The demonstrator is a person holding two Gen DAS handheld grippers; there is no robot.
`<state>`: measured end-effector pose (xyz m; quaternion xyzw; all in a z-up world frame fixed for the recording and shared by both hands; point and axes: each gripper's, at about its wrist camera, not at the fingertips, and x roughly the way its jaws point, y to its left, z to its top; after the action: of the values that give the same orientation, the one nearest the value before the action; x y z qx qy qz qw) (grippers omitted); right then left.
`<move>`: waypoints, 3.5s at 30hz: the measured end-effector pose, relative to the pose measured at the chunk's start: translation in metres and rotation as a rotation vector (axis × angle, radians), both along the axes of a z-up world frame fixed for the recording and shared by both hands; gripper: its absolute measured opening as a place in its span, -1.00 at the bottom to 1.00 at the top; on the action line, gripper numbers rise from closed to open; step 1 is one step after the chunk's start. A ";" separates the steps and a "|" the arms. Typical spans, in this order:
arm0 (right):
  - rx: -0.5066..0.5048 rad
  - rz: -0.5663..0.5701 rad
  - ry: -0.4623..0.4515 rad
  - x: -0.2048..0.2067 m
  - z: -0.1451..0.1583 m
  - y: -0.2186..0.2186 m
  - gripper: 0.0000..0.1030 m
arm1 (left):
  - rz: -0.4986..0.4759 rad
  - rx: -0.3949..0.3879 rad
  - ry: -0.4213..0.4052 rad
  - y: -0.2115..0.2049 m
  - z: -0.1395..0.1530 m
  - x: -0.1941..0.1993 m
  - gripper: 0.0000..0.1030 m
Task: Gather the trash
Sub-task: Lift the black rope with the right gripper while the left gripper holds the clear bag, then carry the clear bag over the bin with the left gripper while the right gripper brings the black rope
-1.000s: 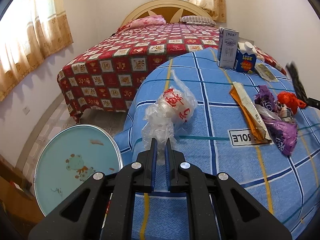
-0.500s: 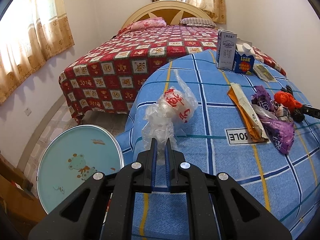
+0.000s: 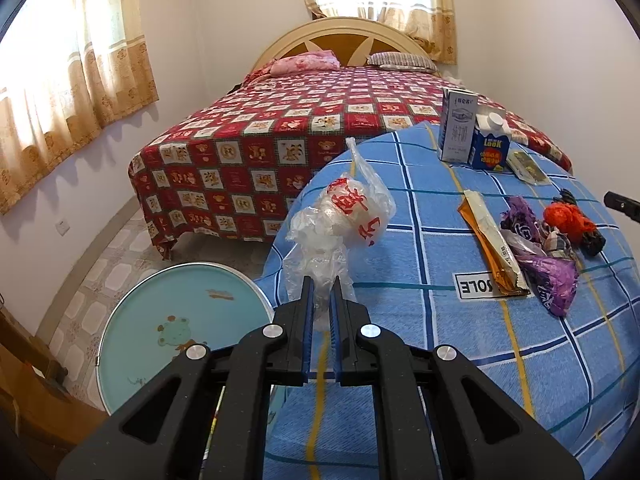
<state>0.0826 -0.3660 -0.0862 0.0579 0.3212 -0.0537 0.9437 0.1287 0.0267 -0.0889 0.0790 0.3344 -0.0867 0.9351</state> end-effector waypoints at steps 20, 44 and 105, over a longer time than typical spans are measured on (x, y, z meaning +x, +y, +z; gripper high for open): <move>-0.048 0.109 -0.094 0.002 0.042 0.045 -0.78 | 0.081 0.016 -0.008 0.043 0.003 -0.008 -0.86; -0.083 0.646 -0.026 0.065 0.006 0.279 -0.78 | 0.299 0.073 0.044 0.141 -0.008 -0.027 -0.86; -0.152 0.881 0.024 0.058 -0.019 0.373 -0.78 | 0.379 0.062 0.083 0.178 -0.022 -0.031 -0.85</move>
<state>0.1405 0.0072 -0.1047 -0.1547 0.3211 0.3294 0.8743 0.0973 0.2047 -0.1112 0.0396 0.3840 0.0980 0.9172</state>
